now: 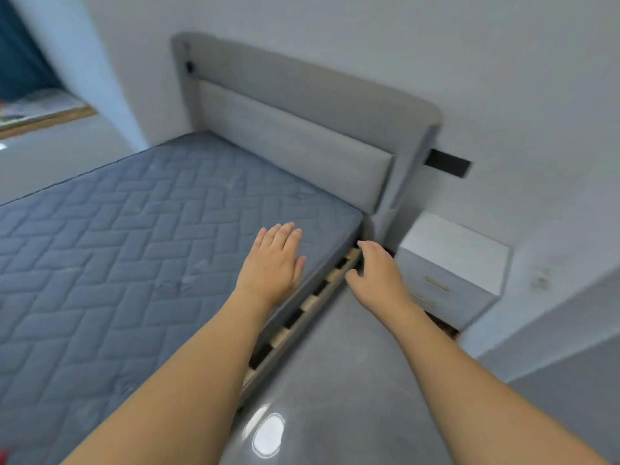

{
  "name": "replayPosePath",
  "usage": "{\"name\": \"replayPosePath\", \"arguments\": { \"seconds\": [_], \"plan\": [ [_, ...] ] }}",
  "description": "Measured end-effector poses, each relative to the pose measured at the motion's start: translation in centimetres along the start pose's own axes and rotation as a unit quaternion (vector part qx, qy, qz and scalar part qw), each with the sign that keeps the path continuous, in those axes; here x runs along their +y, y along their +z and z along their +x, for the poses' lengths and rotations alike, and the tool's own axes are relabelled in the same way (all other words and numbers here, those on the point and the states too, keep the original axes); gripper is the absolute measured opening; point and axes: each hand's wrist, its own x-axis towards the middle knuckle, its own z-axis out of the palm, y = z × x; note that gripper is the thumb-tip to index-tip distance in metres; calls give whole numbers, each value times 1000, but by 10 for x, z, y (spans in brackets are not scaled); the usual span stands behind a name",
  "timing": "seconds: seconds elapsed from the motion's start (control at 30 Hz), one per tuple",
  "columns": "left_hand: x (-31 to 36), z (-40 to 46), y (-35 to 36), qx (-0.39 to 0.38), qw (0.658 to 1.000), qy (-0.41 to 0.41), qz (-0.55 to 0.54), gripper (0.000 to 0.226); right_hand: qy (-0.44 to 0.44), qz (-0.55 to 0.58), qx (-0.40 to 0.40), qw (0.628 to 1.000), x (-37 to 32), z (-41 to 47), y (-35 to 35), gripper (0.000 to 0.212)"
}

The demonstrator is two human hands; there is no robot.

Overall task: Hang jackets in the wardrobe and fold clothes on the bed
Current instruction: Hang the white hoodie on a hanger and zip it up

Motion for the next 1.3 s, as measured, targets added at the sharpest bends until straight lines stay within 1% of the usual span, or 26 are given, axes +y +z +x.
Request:
{"name": "replayPosePath", "arguments": {
  "seconds": [0.13,0.33,0.47,0.6,0.67,0.7,0.8,0.87,0.93,1.0,1.07,1.13,1.17,1.23,1.27,1.3],
  "plan": [
    [-112,-87,-31,7,996,-91,18,55,-91,-10,-60,994,-112,-15,74,59],
    [-237,-217,-68,8,970,-239,43,55,-190,18,-152,970,-252,-51,170,58],
    [-291,-296,-81,13,938,-341,56,56,-256,17,-220,941,-323,-73,230,57],
    [-342,-393,-83,-14,899,-431,72,57,-301,22,-302,904,-397,-109,300,57],
    [-371,-444,-86,-33,871,-483,78,57,-308,29,-341,888,-438,-130,336,58],
    [-388,-469,-88,-39,856,-509,80,58,-309,35,-359,880,-460,-140,355,58],
    [-453,-532,-87,-20,810,-583,58,55,-309,48,-404,860,-529,-163,421,60],
    [-513,-567,-74,-14,776,-629,46,52,-284,68,-423,858,-577,-170,480,60],
    [-568,-589,-58,-38,751,-658,21,52,-240,94,-435,863,-613,-174,530,61],
    [-639,-613,-22,-85,732,-676,-29,55,-203,105,-460,858,-648,-177,603,63],
    [-708,-627,22,-121,720,-677,-96,59,-163,109,-481,855,-674,-173,677,64],
    [-763,-631,69,-134,710,-675,-151,66,-130,99,-495,853,-686,-165,742,65],
    [-785,-632,93,-140,706,-674,-165,70,-119,89,-498,854,-687,-161,772,65],
    [-816,-630,133,-179,701,-672,-159,73,-96,69,-501,858,-684,-151,822,66],
    [-823,-630,150,-198,706,-666,-138,66,-83,62,-502,859,-682,-146,843,66],
    [-828,-630,164,-201,719,-655,-114,52,-66,60,-500,861,-680,-138,862,67]
  ]
}}
